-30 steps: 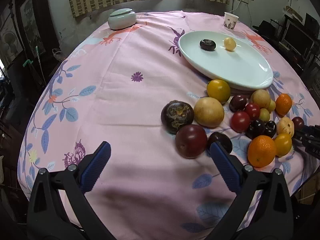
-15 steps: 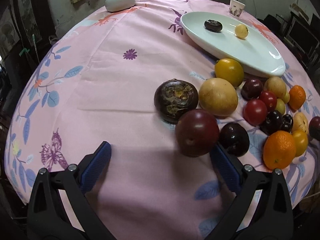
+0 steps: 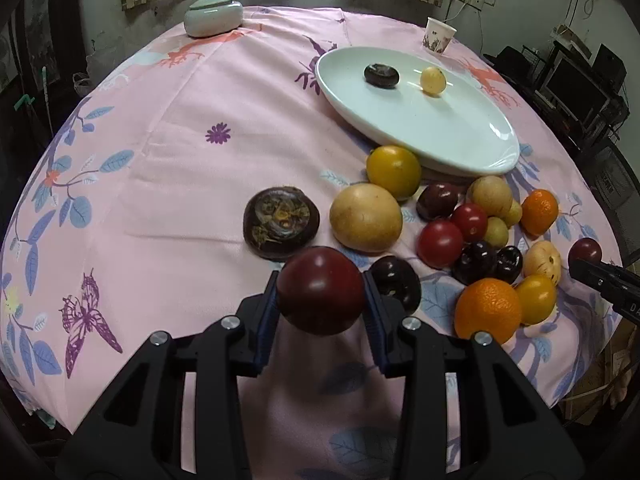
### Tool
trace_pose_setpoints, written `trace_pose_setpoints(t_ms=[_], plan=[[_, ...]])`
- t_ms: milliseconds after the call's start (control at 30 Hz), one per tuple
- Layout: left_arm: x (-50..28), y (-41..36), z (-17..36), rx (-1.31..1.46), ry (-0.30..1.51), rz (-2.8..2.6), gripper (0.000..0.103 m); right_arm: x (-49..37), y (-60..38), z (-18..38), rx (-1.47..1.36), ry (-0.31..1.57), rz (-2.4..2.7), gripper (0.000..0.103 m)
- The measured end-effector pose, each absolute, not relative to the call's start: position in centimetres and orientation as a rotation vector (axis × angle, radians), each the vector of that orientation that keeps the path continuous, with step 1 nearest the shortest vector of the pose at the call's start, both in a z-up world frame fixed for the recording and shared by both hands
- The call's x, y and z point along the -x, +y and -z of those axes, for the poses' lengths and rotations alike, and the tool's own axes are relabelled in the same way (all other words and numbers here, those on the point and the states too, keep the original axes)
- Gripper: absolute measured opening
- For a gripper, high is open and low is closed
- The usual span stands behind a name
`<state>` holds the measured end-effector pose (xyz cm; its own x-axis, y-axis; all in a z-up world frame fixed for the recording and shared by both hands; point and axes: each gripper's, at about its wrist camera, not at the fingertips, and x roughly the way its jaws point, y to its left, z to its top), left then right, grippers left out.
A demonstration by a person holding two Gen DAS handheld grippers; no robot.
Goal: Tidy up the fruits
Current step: 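Grasp a red plum with the left tool while the right tool grasps another red plum, then carry both red plums onto the white plate and open both tools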
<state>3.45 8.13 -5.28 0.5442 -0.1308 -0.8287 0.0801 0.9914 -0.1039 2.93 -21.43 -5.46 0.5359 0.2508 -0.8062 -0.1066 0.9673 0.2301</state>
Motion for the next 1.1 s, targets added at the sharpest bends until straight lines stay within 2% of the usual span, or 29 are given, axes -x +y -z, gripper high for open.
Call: trace_pose_setpoints(t_ms=[500,700,867,1100], plan=[[-5.3,6.3,0.4,0.012,0.926,0.223,0.039,-4.7,-19.0,2.8,-0.103,0.914,-0.303,0.038],[-10.8,4.7,-1.0,-0.002,0.941,0.268,0.039,-7.9,-17.4,0.8,-0.027,0.851,-0.365,0.038],[-17.1,2.4,-1.8,-0.058,0.925,0.245,0.04,-13.8,-17.0,0.0,-0.016,0.861,-0.374,0.038],[-24.7,1.7,1.3,-0.028,1.018,0.188,0.04,-23.2,-16.3,2.3,-0.04,0.962,-0.382,0.038]])
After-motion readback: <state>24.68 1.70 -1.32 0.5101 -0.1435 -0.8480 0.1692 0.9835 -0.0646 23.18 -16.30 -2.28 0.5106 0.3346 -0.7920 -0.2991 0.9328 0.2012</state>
